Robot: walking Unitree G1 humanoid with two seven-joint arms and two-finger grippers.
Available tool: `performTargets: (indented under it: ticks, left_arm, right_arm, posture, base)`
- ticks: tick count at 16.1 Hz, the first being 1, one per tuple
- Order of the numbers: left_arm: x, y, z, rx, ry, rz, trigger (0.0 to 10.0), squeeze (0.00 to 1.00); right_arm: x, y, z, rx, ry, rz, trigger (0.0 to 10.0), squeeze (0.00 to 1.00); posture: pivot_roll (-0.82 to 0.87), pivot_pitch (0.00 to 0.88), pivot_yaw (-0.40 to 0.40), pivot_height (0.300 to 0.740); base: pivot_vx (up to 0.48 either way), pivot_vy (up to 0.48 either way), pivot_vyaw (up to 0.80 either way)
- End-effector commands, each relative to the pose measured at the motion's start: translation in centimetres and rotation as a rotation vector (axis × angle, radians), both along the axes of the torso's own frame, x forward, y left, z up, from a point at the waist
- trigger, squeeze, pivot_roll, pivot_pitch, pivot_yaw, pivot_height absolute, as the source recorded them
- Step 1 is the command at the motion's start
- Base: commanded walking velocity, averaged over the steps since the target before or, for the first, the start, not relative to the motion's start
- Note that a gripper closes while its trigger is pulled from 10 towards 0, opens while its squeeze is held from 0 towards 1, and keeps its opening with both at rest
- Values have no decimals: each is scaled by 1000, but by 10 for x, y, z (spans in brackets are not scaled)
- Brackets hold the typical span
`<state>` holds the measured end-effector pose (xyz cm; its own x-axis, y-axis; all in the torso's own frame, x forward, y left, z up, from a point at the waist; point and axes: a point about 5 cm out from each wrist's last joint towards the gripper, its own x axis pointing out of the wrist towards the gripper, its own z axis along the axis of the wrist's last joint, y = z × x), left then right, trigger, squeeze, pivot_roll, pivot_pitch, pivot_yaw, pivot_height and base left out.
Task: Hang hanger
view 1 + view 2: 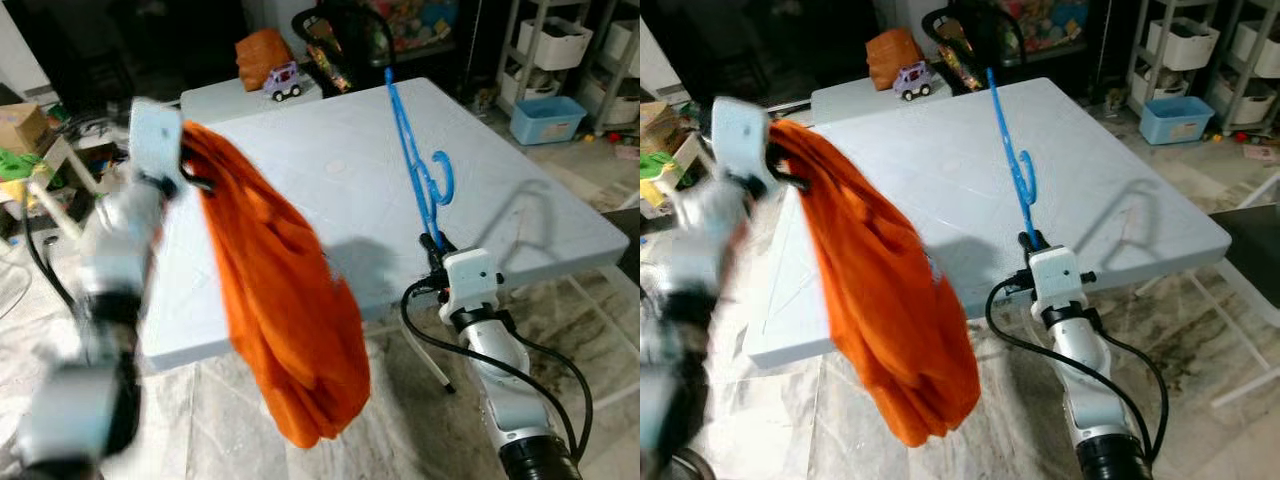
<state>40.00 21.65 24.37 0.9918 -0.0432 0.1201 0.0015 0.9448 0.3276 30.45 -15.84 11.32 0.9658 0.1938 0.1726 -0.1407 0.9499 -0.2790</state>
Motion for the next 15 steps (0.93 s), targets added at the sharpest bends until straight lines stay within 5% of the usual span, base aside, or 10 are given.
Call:
performTargets:
  ticks: [1, 5, 7, 9, 11, 13, 14, 15]
  left_arm:
    - [6, 9, 18, 23, -23, 36, 10000, 0]
    - [12, -7, 137, 8, -327, 111, 10000, 0]
    - [-1, -35, 192, 135, -559, 85, 10000, 0]
    - [-12, -51, 216, 206, -688, 74, 10000, 0]
    - [-9, -56, 198, 305, -733, 73, 10000, 0]
    - [6, -44, 132, 327, -582, 48, 10000, 0]
    - [8, -42, 122, 333, -560, 53, 10000, 0]
    - [12, -11, 33, 269, -278, 108, 10000, 0]
  right_arm:
    - [1, 4, -7, 2, 44, 11, 10000, 0]
    - [-3, 6, -6, 20, 39, -1, 10000, 0]
    - [-7, 5, -4, 17, 30, -5, 10000, 0]
    - [-8, 3, -5, 12, 32, -13, 10000, 0]
    - [-9, 4, -6, 14, 32, -15, 10000, 0]
    - [-11, 5, -7, 14, 39, -11, 10000, 0]
    - [-11, 5, -7, 14, 39, -11, 10000, 0]
    - [-12, 5, -7, 8, 51, 5, 10000, 0]
  posture:
    - [-106, 0, 139, 740]
    - [-162, 0, 168, 740]
    - [-177, 0, 175, 740]
    - [-181, 0, 179, 740]
    - [-182, 0, 182, 740]
    - [-181, 0, 177, 740]
    - [-181, 0, 176, 740]
    - [-182, 0, 166, 740]
  base:
    - [0, 0, 0]
    - [0, 0, 0]
    - [0, 0, 0]
    - [0, 0, 0]
    - [0, 0, 0]
    - [0, 0, 0]
    - [0, 0, 0]
    - [0, 0, 0]
